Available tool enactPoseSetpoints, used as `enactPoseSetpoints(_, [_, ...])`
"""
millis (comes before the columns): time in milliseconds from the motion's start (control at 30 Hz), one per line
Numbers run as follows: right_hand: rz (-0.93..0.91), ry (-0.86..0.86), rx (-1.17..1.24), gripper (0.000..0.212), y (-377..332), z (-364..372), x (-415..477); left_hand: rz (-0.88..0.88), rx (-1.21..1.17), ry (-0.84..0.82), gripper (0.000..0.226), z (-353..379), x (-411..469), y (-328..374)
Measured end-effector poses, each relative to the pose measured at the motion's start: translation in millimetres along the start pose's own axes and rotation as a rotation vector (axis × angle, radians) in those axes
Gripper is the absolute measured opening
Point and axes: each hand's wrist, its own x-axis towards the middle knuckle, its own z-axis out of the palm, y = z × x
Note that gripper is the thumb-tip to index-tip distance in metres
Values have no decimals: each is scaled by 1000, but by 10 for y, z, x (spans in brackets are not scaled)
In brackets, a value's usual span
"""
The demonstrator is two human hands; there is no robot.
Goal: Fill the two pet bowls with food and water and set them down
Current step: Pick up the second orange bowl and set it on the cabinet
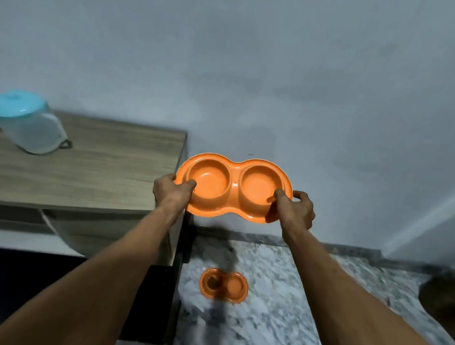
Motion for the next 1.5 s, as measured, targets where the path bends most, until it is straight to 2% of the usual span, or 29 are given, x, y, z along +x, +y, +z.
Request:
enactPoseSetpoints(267, [-83,-137,-38,54,-314,978,-1356,-30,-37,105,52,-1747,417,-264])
enactPoseSetpoints(667, [-146,-343,-97,57,-582,2485,-2557,-85,-58,300,48,-3509,1065,-790])
enactPoseSetpoints(900, [-113,-398,-116,55,-657,3432,-2936,-124,-30,343,51,-4159,1750,-1155])
enactPoseSetpoints(1200, [-34,-394,-147,53,-759,4518,-3244,-175,10,292,58,-4791,2727,-1407])
enactPoseSetpoints(1433, [-16,-400,-188,53,-881,5219,-3427,-155,92,267,34,-5201,3304,-1597])
enactPoseSetpoints(1500, [-10,-398,-192,54,-896,5409,-3475,-163,115,235,35,-5303,3500,-1662])
